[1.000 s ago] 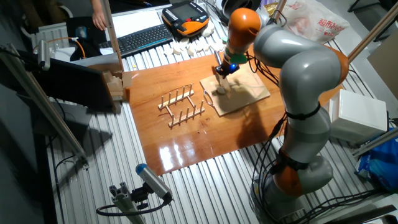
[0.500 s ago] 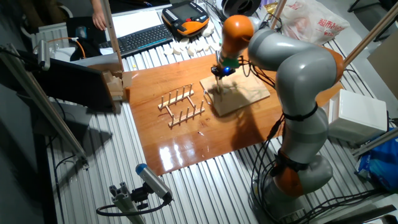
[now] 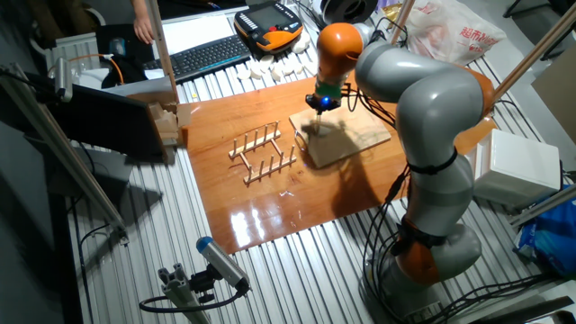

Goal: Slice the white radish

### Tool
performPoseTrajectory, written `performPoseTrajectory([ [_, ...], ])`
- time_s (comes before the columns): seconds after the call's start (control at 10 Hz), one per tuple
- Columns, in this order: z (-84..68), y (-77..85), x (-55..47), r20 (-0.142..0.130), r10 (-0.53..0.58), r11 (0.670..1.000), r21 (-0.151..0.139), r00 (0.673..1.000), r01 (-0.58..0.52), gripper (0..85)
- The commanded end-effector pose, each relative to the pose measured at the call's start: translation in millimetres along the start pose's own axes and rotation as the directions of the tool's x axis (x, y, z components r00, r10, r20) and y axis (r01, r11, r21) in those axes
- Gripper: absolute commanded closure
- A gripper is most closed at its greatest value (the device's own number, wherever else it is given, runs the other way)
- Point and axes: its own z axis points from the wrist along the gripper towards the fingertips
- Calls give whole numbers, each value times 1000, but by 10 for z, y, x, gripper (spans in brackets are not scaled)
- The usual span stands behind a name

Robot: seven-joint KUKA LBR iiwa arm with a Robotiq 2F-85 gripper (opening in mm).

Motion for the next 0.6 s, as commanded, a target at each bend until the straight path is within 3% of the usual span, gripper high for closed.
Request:
performPoseTrajectory([
  [0.0, 19, -1, -7, 1, 27, 1000, 2, 1000, -27, 850],
  [0.2, -26, -53, -23, -7, 11, 1000, 8, 1000, -11, 850],
  [0.4, -147, -91, -27, -42, 3, 1000, 8, 999, -3, 850],
  [0.5, -138, -84, -23, -42, 3, 1000, 9, 999, -3, 850],
])
